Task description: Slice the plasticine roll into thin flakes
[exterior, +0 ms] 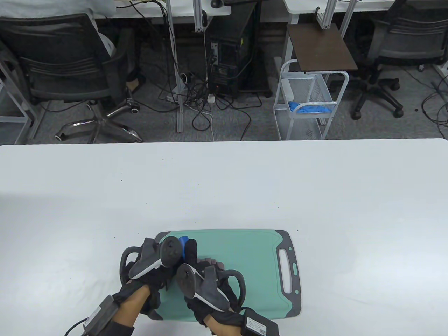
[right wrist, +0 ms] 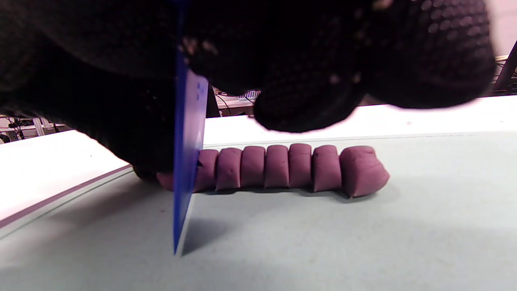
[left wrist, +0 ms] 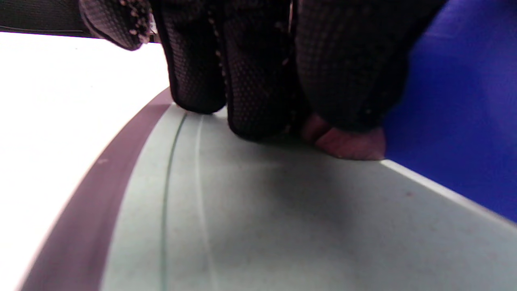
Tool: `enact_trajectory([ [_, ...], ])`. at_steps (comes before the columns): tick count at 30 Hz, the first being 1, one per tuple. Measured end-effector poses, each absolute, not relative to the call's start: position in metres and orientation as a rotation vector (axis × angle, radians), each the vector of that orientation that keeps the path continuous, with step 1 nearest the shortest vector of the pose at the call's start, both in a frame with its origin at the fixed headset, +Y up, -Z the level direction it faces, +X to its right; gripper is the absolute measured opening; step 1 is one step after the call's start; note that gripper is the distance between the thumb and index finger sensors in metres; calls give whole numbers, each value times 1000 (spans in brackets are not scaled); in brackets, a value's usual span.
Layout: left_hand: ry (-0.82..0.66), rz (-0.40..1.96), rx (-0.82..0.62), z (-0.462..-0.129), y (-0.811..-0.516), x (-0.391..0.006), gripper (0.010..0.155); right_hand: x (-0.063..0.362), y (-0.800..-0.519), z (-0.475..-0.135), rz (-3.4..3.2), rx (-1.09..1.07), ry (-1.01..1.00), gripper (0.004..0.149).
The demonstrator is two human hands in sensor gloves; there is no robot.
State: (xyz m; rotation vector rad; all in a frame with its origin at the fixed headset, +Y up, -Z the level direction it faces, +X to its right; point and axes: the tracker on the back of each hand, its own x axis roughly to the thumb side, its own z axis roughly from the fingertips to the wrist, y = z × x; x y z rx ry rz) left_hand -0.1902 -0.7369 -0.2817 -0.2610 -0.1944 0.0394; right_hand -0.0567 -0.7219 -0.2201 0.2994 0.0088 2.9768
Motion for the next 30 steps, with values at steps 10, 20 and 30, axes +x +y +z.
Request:
enact_trajectory([
  [10,-194,35,-260,-281,-737,-189,46,-62,-723,-231,2968,269,-1,83],
  [20,-185,66,-364,-279,-734,-193,48,-48,-723,-233,2885,238,35,84],
  [30,-170,41,-306,-278,-736,-193,46,-12,-691,-228,2655,138,-23,83],
])
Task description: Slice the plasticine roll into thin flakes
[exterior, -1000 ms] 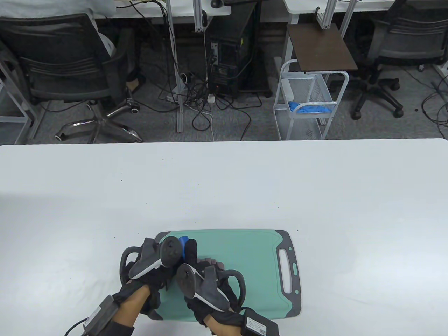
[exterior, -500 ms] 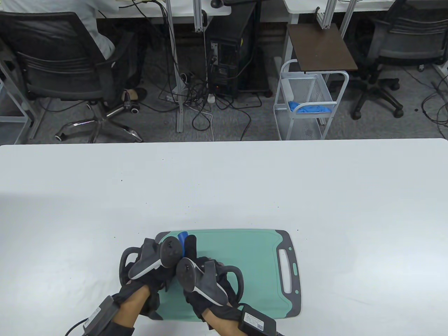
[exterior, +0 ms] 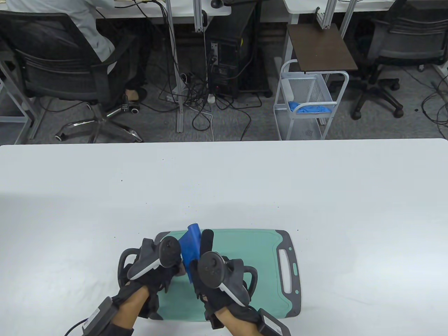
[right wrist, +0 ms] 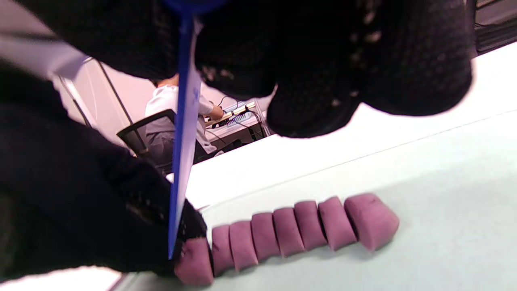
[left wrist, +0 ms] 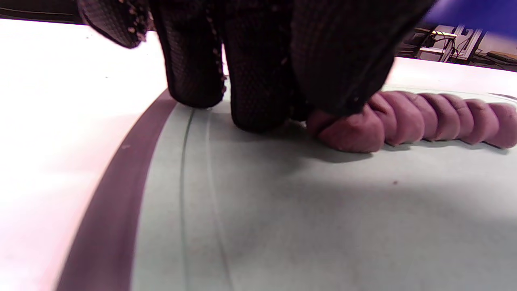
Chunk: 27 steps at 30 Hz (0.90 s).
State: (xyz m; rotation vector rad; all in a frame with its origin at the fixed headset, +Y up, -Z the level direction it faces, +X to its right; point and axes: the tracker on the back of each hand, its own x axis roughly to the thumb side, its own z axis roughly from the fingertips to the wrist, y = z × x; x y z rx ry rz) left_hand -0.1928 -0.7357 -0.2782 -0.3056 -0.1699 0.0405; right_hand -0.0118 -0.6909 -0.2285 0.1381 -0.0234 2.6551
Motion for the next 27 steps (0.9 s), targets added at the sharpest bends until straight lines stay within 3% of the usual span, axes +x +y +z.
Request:
enact_trajectory([
  [8,-155,41,-287,-278,-733,-196,47,40,-684,-239,2510,-72,11,76],
  [16,-145,61,-288,-279,-731,-202,49,100,-704,-258,2444,-356,122,72],
  [27,-127,79,-276,-280,-727,-209,48,121,-734,-268,2435,-486,256,71],
])
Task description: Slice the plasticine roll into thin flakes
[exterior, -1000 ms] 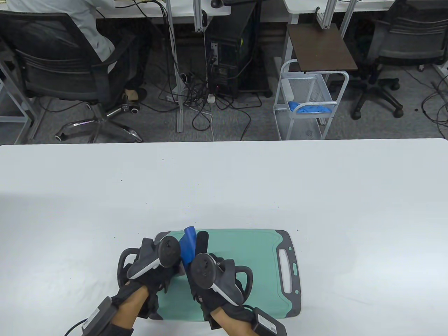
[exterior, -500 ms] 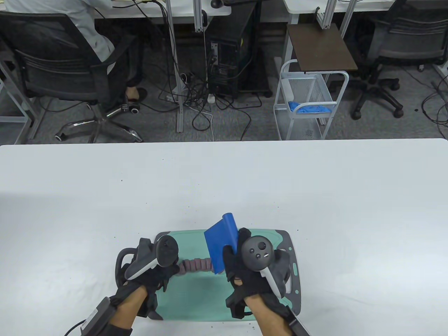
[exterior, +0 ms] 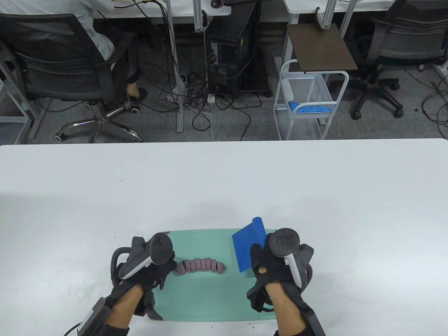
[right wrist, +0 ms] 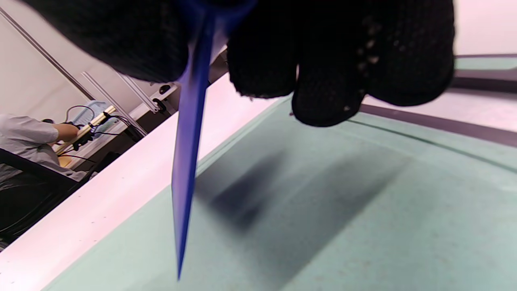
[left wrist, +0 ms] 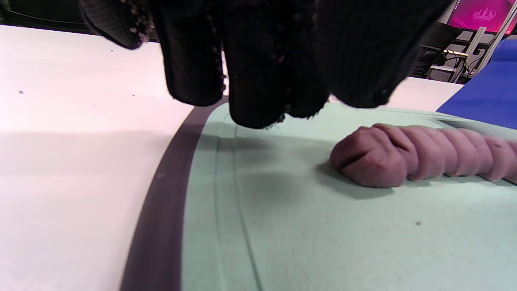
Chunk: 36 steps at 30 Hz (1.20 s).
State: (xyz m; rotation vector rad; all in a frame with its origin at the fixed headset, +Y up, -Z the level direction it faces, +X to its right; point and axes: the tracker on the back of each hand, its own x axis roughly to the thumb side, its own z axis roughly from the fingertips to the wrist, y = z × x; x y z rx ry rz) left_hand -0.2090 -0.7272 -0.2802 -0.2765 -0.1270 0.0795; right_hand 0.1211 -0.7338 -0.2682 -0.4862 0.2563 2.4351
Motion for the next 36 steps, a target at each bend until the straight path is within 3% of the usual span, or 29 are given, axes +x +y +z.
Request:
enact_trajectory([
  [13,-125,82,-285,-280,-726,-208,49,134,-749,-273,2551,-649,393,68],
  [23,-125,82,-292,-279,-726,-208,49,135,-753,-276,2559,-658,499,69],
  [36,-124,78,-300,-279,-727,-207,50,127,-756,-279,2669,-630,352,67],
])
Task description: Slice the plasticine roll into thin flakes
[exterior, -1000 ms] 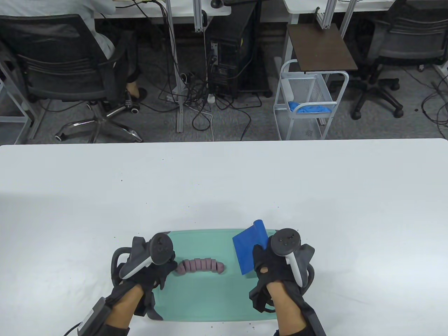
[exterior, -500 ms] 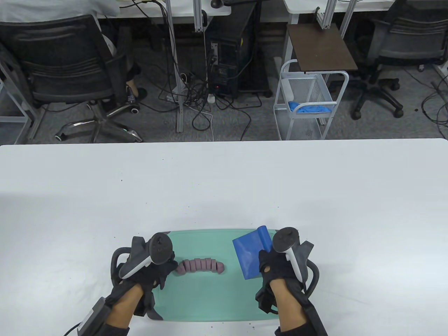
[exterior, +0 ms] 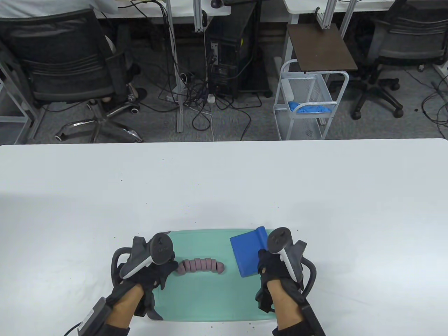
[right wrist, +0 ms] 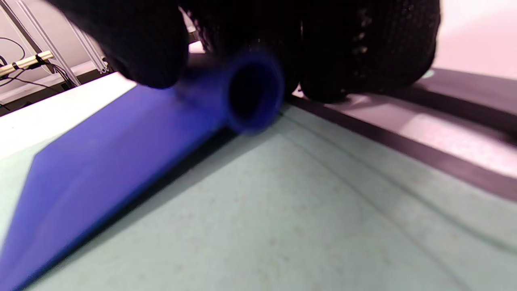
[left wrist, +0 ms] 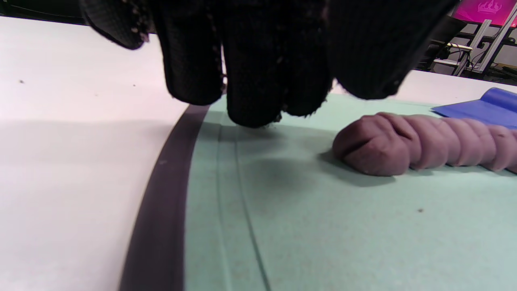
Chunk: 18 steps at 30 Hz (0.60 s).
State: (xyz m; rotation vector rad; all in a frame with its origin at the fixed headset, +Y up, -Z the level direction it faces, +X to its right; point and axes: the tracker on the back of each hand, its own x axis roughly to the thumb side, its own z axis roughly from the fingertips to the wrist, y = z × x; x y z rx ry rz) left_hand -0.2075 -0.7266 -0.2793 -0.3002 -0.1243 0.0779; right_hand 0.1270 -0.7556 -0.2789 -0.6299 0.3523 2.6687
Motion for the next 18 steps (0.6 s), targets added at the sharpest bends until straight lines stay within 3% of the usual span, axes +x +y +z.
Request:
enact_trajectory([
  [9,-113,92,-296,-278,-726,-210,53,131,-737,-274,2637,-579,244,68],
  [18,-92,144,-261,-266,-715,-221,61,140,-709,-257,2701,-344,92,72],
])
